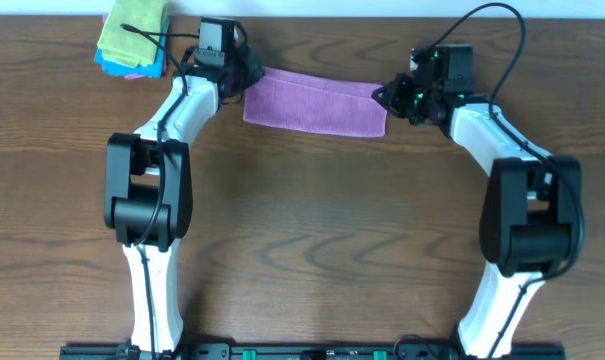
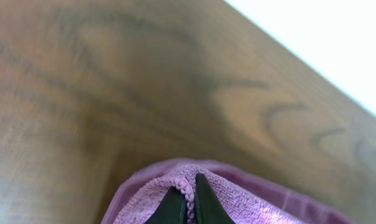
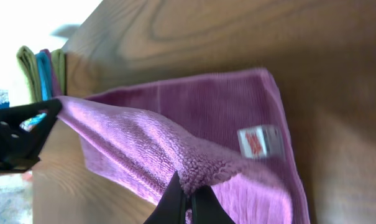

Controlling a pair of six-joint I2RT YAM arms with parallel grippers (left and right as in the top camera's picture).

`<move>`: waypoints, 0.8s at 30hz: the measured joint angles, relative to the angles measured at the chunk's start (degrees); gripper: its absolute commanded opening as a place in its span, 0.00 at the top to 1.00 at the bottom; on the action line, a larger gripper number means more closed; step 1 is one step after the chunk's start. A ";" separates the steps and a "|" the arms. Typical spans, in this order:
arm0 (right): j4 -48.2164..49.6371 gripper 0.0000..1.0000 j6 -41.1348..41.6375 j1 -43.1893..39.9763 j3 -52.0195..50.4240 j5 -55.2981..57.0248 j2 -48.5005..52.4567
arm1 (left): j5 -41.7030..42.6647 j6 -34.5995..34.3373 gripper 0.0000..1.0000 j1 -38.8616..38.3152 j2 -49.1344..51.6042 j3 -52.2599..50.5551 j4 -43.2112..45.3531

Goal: Fold the cloth
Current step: 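Lift both front corners and fold them back over the far edge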

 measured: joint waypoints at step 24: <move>-14.86 0.59 -4.15 0.04 3.34 1.22 2.45 | -0.22 1.86 0.52 0.22 1.97 3.17 -17.16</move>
